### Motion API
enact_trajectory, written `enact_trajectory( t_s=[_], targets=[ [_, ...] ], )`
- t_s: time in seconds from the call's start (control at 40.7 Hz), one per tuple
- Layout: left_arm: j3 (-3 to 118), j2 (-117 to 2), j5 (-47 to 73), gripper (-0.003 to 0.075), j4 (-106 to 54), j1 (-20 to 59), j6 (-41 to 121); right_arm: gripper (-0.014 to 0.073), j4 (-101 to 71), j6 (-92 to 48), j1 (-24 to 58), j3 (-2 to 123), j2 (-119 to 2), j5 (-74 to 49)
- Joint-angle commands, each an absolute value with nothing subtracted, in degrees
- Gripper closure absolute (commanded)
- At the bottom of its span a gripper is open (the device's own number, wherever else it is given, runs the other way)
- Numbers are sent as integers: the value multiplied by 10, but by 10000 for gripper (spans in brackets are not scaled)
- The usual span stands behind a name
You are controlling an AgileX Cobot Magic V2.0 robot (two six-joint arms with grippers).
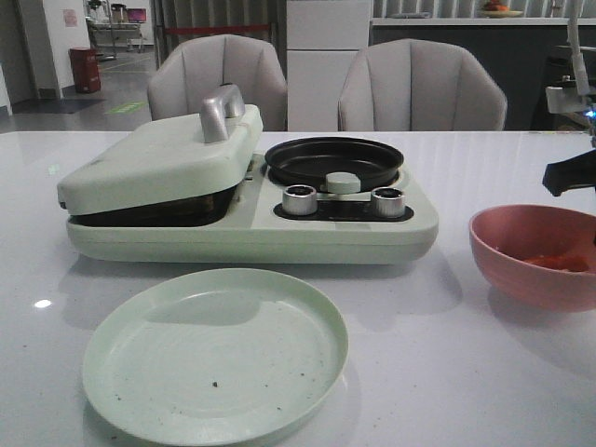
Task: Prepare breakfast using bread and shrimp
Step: 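Grasp the pink bowl rim with the right gripper and lift it, then tilt the pink bowl over the black pan to pour the shrimp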
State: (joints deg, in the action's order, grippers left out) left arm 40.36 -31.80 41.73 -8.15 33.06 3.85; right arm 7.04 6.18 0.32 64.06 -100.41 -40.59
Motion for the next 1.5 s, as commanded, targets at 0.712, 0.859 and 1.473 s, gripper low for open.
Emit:
enact_trajectory(
  t_s=[0.712,0.859,1.473],
  targets=[
    [419,-320,376,619,-87,336,34,548,353,172,163,810,-868,-350],
    [419,-320,376,619,-87,336,34,548,529,261,224,898,-946,-435],
    [419,-320,376,619,-87,336,34,548,1038,434,380,1059,-1178,-626]
  ],
)
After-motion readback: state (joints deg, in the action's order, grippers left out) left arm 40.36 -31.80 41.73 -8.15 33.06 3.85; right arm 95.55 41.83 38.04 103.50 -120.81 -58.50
